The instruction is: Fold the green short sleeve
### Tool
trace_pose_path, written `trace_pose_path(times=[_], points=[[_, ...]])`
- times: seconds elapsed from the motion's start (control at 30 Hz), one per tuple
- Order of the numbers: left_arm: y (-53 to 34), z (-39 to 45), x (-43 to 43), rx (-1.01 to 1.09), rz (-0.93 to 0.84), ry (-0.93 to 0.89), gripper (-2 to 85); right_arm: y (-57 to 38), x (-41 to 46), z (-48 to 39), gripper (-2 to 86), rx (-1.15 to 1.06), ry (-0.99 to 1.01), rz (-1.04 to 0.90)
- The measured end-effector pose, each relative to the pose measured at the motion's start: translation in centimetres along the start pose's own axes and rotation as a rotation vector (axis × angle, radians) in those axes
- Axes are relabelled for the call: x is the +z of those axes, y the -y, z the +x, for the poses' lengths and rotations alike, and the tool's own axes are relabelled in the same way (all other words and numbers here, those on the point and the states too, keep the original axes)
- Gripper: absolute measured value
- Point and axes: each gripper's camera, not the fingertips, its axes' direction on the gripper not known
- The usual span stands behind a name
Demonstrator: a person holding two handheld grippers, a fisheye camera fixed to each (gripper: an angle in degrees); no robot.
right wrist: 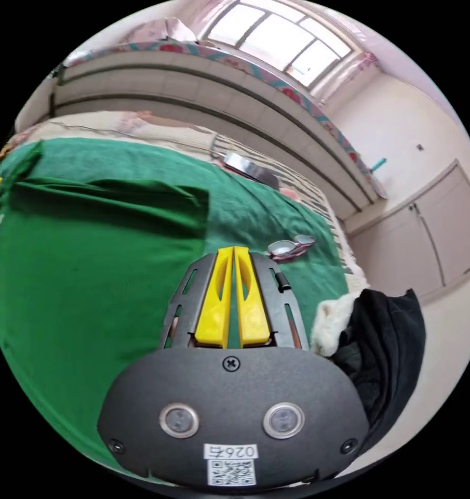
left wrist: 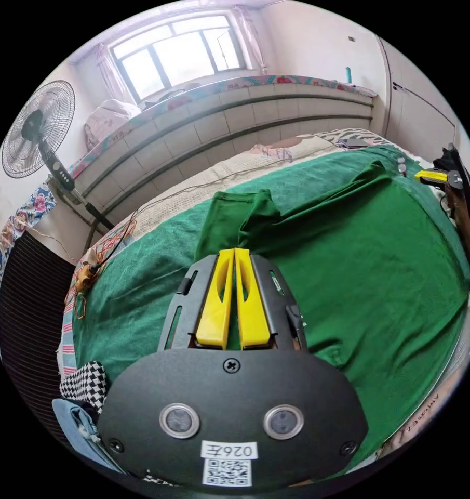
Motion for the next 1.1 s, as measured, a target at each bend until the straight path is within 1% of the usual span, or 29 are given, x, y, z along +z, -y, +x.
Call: trace_pose_path(times=[0.07, 0.1, 0.17, 0.2, 0.23, 0.27, 0.3, 0.33, 0.37, 0.4, 0.43, 0.47, 0.5, 0.53, 0.57, 0.6, 0.63, 0.67, 0.7, 0.73, 0.77, 0.8, 0.83, 0.9, 0.93, 0.97, 1.0, 1.07, 1.1], points=[[-4.5, 2.0, -5.0, 0.044, 0.051, -0.110, -1.0, -5.2, -5.7, 0.7, -0.9, -0.063, 0.275, 0.075], [-5.9, 2.6, -6.1, 0.052, 0.059, -0.149, -1.0, -6.8, -7.1, 0.6, -0.9, -0.087, 0.343, 0.093], [-10.9, 5.4, -9.0, 0.067, 0.071, -0.304, -1.0, -13.7, -12.0, -0.2, -0.9, -0.220, 0.604, 0.166], [-12.0, 6.1, -9.4, 0.060, 0.074, -0.334, -1.0, -15.1, -12.8, -0.5, -0.9, -0.243, 0.659, 0.163], [-13.5, 7.7, -9.6, 0.054, 0.080, -0.384, -1.0, -17.6, -13.8, -1.5, -0.9, -0.297, 0.738, 0.128], [-14.1, 9.6, -9.0, 0.082, 0.062, -0.409, -1.0, -19.4, -14.0, -2.6, -0.9, -0.358, 0.767, 0.081], [-14.0, 10.7, -8.3, 0.107, 0.033, -0.404, -1.0, -20.0, -13.9, -3.3, -0.9, -0.387, 0.753, 0.054], [-13.6, 12.7, -6.2, 0.145, -0.064, -0.367, -1.0, -20.8, -13.0, -4.3, -0.9, -0.415, 0.644, -0.002], [-13.1, 14.5, -3.8, 0.189, -0.197, -0.328, -1.0, -21.1, -11.6, -4.7, -0.9, -0.422, 0.440, -0.046], [-13.0, 15.2, -2.8, 0.207, -0.264, -0.306, -1.0, -21.2, -10.8, -4.6, -0.9, -0.418, 0.309, -0.066], [-12.8, 15.8, -3.3, 0.199, -0.250, -0.265, -1.0, -21.4, -8.9, -3.8, -0.9, -0.382, 0.040, -0.104], [-12.7, 16.3, -4.5, 0.203, -0.243, -0.260, -1.0, -21.8, -7.5, -2.6, -0.9, -0.352, -0.127, -0.156], [-12.8, 16.6, -5.3, 0.206, -0.225, -0.267, -1.0, -22.1, -7.1, -2.0, -0.9, -0.338, -0.151, -0.191], [-13.2, 17.2, -7.1, 0.195, -0.163, -0.278, -1.0, -22.8, -7.5, -0.7, -0.9, -0.290, -0.056, -0.211], [-13.9, 17.9, -8.9, 0.183, -0.100, -0.298, -1.0, -23.8, -9.1, 0.2, -0.9, -0.244, 0.168, -0.145], [-14.4, 18.3, -9.6, 0.183, -0.074, -0.313, -1.0, -24.3, -9.9, 0.5, -0.9, -0.227, 0.287, -0.107], [-15.4, 19.4, -10.6, 0.188, -0.031, -0.346, -1.0, -25.4, -11.2, 0.8, -0.9, -0.201, 0.488, -0.035], [-16.3, 20.7, -10.6, 0.204, -0.025, -0.384, -1.0, -26.3, -11.9, 0.7, -0.9, -0.202, 0.634, 0.015], [-16.8, 21.5, -10.3, 0.226, -0.043, -0.404, -1.0, -26.7, -11.9, 0.3, -1.0, -0.224, 0.688, 0.020], [-17.5, 23.1, -9.0, 0.272, -0.125, -0.426, -1.0, -27.1, -11.3, -0.7, -1.0, -0.302, 0.729, -0.029], [-18.2, 24.4, -7.7, 0.297, -0.223, -0.423, -1.0, -27.5, -10.2, -1.4, -1.1, -0.397, 0.659, -0.094], [-18.6, 24.6, -8.0, 0.272, -0.201, -0.401, -1.0, -27.7, -10.3, -0.8, -1.1, -0.407, 0.684, -0.052], [-19.4, 24.8, -9.3, 0.259, -0.149, -0.372, -1.0, -27.8, -9.5, 1.2, -1.0, -0.319, 0.670, -0.074], [-20.4, 25.0, -10.9, 0.275, -0.141, -0.411, -1.0, -28.4, -8.5, 4.0, -1.0, -0.222, 0.490, -0.098], [-21.3, 25.0, -11.5, 0.271, -0.137, -0.444, -1.0, -29.2, -7.8, 5.4, -1.0, -0.177, 0.339, -0.150], [-22.2, 25.0, -11.8, 0.265, -0.149, -0.457, -1.0, -30.0, -7.6, 6.4, -0.9, -0.140, 0.263, -0.195], [-22.6, 25.0, -11.8, 0.259, -0.157, -0.451, -1.0, -30.5, -7.9, 6.7, -0.9, -0.131, 0.277, -0.190], [-24.1, 24.9, -11.3, 0.220, -0.190, -0.446, -1.0, -32.3, -10.8, 5.9, -1.0, -0.144, 0.494, -0.070], [-24.5, 24.8, -11.1, 0.197, -0.190, -0.450, -1.0, -32.6, -11.4, 5.4, -1.0, -0.155, 0.532, -0.050]])
